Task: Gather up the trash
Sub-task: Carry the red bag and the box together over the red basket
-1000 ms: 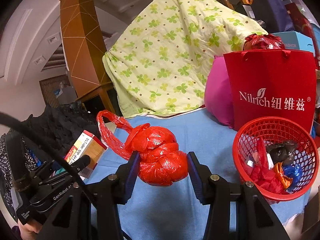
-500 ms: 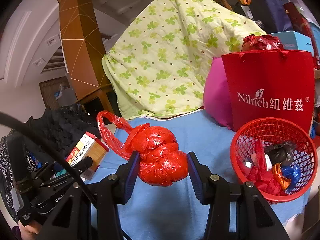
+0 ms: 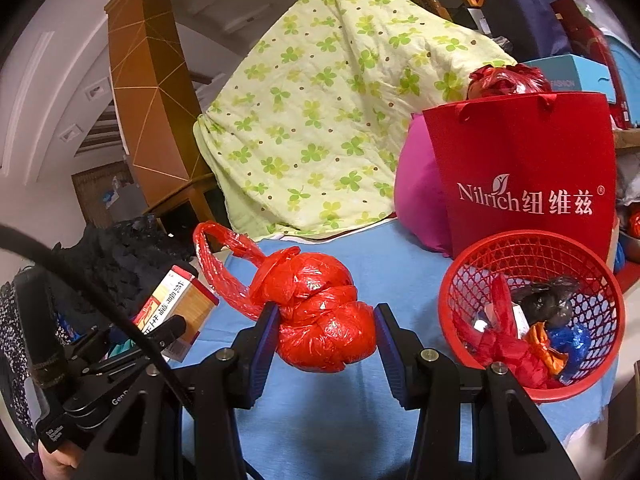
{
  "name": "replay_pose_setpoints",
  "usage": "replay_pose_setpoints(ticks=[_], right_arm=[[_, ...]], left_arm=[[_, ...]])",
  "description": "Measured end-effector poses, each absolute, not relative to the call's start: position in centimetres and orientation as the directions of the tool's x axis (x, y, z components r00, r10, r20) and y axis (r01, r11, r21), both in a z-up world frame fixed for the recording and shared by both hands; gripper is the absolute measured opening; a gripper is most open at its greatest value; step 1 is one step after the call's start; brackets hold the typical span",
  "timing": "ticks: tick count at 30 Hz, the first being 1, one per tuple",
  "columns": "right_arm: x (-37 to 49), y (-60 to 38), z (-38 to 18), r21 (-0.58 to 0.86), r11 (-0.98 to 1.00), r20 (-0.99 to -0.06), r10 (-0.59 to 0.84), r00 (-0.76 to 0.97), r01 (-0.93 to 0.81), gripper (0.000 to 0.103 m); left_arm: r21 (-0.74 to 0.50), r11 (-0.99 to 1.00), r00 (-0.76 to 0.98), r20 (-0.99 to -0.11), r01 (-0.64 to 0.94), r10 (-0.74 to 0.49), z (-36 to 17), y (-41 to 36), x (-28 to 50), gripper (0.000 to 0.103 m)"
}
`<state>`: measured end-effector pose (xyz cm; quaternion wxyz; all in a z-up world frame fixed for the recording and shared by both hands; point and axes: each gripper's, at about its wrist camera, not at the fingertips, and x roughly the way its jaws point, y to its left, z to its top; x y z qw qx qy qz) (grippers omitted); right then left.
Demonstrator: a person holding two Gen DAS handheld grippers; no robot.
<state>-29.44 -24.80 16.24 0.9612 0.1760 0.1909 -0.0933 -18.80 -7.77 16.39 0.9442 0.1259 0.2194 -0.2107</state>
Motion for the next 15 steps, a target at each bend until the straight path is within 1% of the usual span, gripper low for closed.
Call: replay_pose_setpoints(ticks=[15], right_arm=[[-31.0, -26.2, 16.6, 0.322, 0.907, -0.388, -0.134, 0.912, 0.27, 0.051]], left_arm=[[0.152, 0.862, 0.803, -0.47, 0.483, -0.367, 16.5, -9.4, -19.7, 0.058]])
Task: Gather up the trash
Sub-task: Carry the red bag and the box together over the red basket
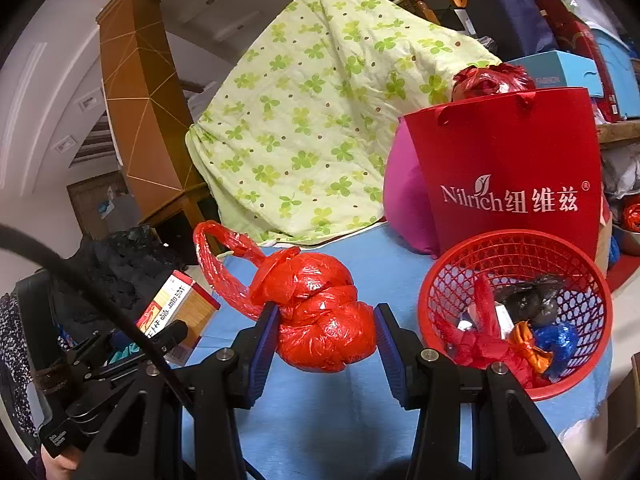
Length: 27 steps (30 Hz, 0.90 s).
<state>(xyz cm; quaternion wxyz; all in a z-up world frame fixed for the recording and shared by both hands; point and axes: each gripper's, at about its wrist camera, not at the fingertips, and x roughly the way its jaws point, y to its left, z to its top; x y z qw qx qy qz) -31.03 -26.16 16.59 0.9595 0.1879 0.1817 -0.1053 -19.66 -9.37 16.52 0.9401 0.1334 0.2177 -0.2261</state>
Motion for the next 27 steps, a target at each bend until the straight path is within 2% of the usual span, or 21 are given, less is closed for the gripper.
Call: replay_pose_setpoints(ticks=[27], right_arm=[[-33.5, -29.9, 16.3, 0.368, 0.872, -0.379, -0.175, 0.909, 0.321, 0.051]], left_arm=[[0.171, 0.815, 0.762, -0.499, 0.554, -0.413, 15.8, -13.4, -21.5, 0.058]])
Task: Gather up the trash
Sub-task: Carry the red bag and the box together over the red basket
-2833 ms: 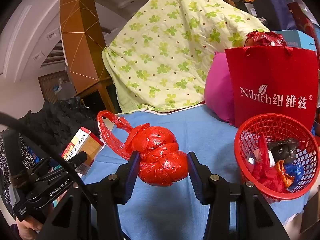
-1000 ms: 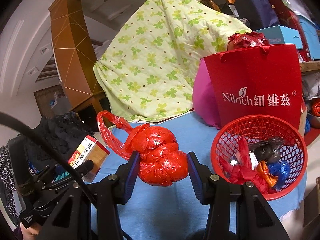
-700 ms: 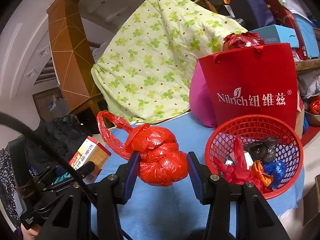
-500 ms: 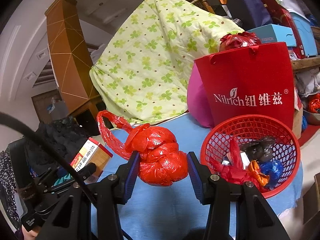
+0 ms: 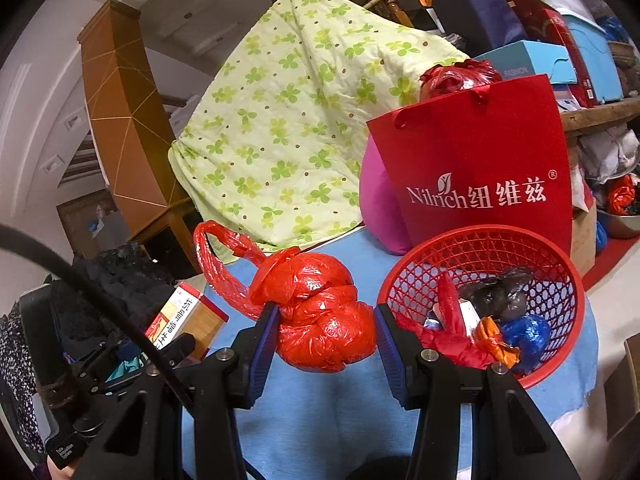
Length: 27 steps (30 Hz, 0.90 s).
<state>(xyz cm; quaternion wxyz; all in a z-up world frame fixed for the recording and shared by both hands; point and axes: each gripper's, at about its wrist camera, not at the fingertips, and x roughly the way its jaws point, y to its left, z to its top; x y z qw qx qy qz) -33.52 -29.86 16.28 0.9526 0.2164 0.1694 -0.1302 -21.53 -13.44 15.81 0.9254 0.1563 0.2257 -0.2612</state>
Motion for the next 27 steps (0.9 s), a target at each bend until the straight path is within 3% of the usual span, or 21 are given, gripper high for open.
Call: replay_pose_setpoints(ticks=[27], right_arm=[[-36.1, -33.4, 15.4, 0.427, 0.821, -0.378, -0.219, 0.9, 0.379, 0.051]], left_arm=[[0.206, 0.753, 0.718, -0.53, 0.625, -0.451, 15.1, -17.8, -23.4, 0.058]])
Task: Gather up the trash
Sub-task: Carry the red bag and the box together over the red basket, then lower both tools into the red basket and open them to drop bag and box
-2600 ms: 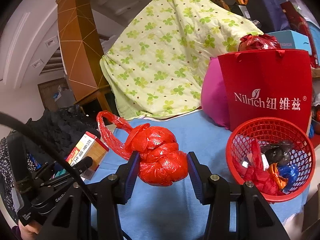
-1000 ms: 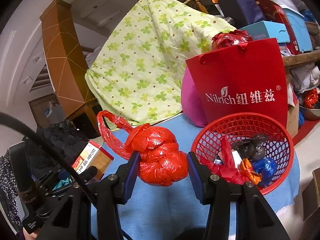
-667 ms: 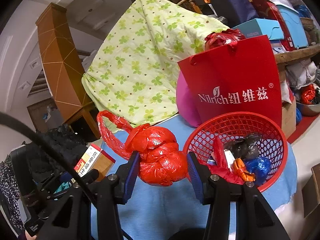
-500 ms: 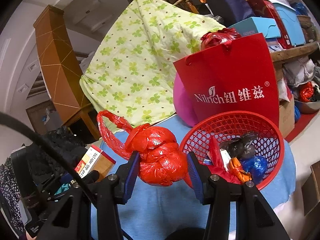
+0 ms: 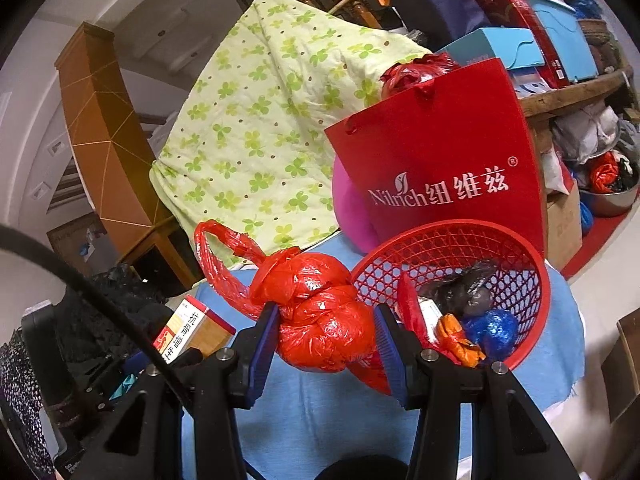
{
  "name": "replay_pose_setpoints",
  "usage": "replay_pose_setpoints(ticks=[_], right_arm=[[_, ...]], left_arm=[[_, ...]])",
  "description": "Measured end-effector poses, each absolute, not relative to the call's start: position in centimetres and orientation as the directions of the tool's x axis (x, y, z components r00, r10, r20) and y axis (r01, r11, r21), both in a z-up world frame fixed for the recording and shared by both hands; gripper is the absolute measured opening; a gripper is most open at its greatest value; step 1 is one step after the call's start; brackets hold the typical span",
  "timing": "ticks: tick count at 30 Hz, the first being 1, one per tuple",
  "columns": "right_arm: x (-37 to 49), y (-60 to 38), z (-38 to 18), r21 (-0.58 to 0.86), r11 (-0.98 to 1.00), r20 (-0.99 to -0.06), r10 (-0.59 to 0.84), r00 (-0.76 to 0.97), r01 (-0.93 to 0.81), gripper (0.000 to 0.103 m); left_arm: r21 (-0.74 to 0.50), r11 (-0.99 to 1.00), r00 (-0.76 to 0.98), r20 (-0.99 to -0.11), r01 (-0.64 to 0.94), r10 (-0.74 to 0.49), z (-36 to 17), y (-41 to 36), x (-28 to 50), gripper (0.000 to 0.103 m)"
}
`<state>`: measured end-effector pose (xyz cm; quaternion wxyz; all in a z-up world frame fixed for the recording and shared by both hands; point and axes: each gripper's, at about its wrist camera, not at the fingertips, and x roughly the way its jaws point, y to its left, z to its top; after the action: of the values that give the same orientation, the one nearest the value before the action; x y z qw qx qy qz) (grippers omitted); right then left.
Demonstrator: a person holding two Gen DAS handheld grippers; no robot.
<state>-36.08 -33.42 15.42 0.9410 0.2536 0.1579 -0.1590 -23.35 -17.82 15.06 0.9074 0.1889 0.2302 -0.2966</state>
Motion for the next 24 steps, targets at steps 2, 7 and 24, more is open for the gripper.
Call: replay_pose_setpoints(ticks=[2, 7, 24], right_arm=[[-36.3, -33.8, 15.4, 0.434, 0.816, -0.376, -0.222, 0.9, 0.383, 0.051], [-36.7, -34.3, 15.2, 0.438, 0.81, -0.379, -0.229, 0.897, 0.391, 0.051], [-38.2, -36.3, 14.4, 0.469, 0.774, -0.386, -0.253, 0.887, 0.425, 0.051]], left_arm=[[0.209, 0.748, 0.716, -0.53, 0.63, -0.454, 15.0, -18.2, -23.5, 0.058], [0.21, 0.737, 0.706, -0.537, 0.642, -0.462, 14.9, -18.8, -23.8, 0.058], [0.234, 0.695, 0.681, -0.551, 0.68, -0.481, 14.4, -21.1, -24.9, 0.058]])
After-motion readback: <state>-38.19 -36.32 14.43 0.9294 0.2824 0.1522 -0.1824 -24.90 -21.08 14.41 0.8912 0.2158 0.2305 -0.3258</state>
